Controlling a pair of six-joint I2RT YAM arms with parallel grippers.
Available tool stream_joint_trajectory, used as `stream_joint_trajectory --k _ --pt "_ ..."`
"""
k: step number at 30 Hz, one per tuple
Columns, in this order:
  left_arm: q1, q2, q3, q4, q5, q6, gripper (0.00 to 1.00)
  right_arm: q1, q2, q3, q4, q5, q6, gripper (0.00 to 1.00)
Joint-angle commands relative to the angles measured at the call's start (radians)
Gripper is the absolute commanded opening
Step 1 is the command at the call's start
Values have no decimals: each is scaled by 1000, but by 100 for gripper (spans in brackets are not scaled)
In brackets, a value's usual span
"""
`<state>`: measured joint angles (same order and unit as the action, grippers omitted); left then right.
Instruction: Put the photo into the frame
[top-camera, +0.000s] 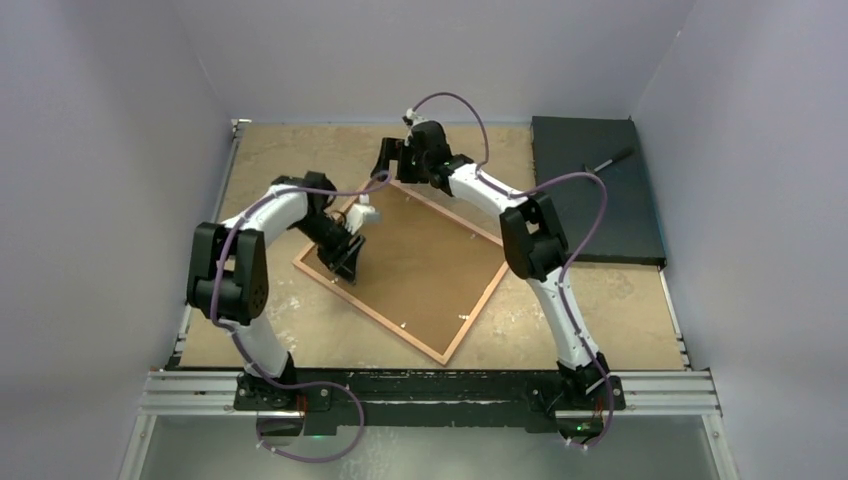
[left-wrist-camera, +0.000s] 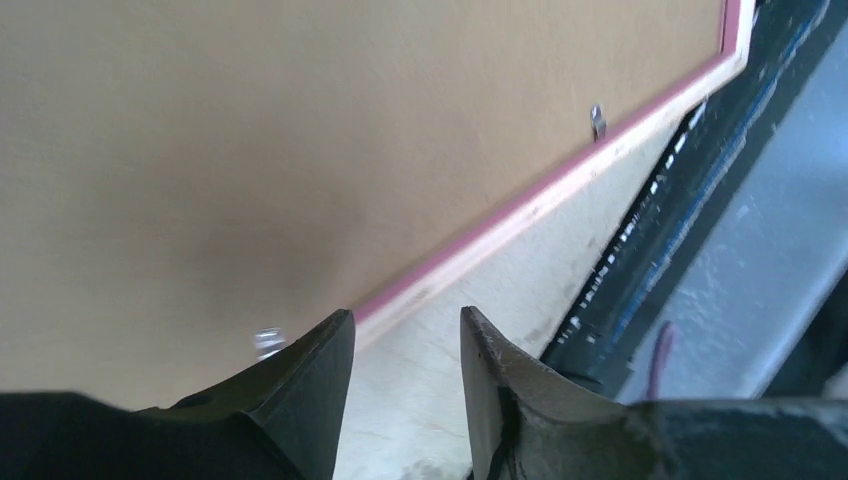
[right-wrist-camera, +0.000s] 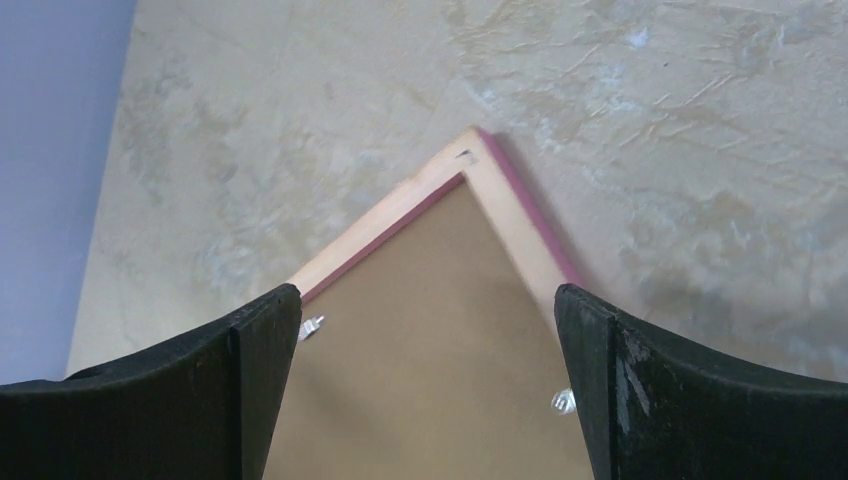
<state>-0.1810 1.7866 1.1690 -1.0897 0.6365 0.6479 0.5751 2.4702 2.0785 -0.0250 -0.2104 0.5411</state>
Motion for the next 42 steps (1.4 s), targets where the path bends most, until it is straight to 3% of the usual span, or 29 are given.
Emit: stream_joint_trajectory --k 1,4,8,10,17,24,28,32,42 --pt "62 -98 192 -90 62 126 44 17 -226 -74 -32 97 -54 99" --pt "126 -75 288 -117 39 143 45 0 -274 -124 -67 133 -67 99" --pt "249 -2 361 70 -11 -20 43 -5 -424 -293 -125 207 -35 99" --pt "280 51 385 159 -37 -98 41 -15 -539 -469 -133 227 0 99" --pt "307 185 415 393 -149 -234 37 -66 -994 -1017 -208 212 115 99" --pt "307 232 336 475 -211 -244 31 -96 -1307 -1340 -305 114 211 99" --pt "307 199 261 457 -140 -218 28 -100 -1326 -1429 -273 66 231 99" --pt "304 170 207 412 -101 -191 27 -107 -1225 -1455 -152 4 224 99" --pt "288 94 25 331 -76 -77 24 -173 -1010 -1267 -77 33 114 99"
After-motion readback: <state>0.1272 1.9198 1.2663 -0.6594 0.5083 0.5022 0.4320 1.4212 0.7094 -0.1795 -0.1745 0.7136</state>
